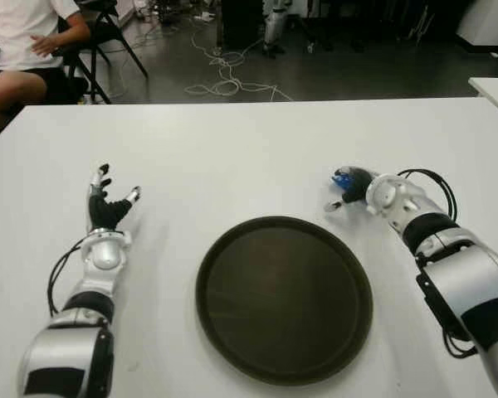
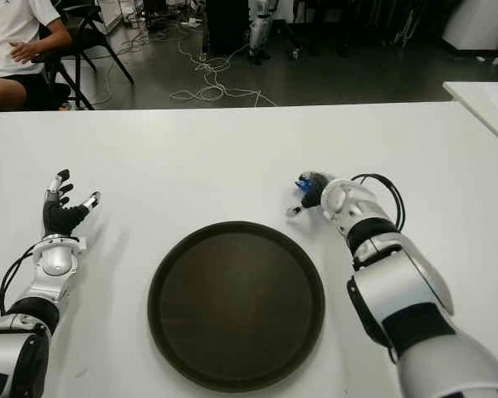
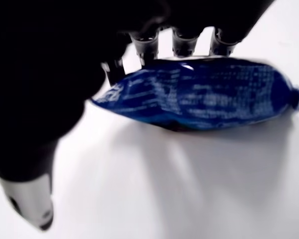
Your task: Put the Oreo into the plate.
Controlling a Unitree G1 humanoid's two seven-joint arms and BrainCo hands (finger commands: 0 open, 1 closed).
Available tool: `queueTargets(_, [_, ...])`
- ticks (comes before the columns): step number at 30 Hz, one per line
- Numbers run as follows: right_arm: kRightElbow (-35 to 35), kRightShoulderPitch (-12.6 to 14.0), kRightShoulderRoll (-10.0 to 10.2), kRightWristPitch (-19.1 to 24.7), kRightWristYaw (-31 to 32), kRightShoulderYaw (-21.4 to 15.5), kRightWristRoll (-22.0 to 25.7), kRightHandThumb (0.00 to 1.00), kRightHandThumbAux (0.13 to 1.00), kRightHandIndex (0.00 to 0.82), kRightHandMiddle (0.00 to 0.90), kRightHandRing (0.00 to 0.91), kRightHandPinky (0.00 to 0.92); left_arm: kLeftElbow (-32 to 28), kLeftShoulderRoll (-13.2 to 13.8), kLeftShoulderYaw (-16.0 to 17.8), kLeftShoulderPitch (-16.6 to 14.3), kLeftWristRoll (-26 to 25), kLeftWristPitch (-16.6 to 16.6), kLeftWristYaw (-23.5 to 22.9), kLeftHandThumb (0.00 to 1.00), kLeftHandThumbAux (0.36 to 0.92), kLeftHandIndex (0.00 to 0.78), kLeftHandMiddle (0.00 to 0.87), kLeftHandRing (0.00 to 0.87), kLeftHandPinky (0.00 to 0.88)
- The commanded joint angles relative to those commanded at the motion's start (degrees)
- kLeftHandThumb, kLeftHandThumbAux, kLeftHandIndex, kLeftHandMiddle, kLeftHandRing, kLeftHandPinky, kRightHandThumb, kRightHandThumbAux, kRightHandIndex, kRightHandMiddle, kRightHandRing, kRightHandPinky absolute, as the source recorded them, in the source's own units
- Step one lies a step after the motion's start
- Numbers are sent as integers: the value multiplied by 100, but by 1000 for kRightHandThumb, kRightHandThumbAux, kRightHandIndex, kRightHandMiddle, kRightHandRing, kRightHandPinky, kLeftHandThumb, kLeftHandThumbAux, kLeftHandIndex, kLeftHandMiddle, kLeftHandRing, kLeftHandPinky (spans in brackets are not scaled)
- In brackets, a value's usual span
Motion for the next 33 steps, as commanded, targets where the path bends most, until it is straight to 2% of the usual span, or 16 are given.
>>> queueTargets(4, [5,-13,14,87,164,49,-46,0,726,0,0,0,0,-8,-5,-12,2,19,14,34,0,794,71,114,98,84])
queueTargets(14, [0,38,7,95,371,-119,137,0,719,0,6,0,0,17,-2,-18,-15,27,18,52,0,808,69,107,94,91])
queueTargets(33, [-9,45,-1,69,362,-75,54,0,691,5,13,0,0,18,9,-25,-8,36,5,62,0,807,74,121,104,92])
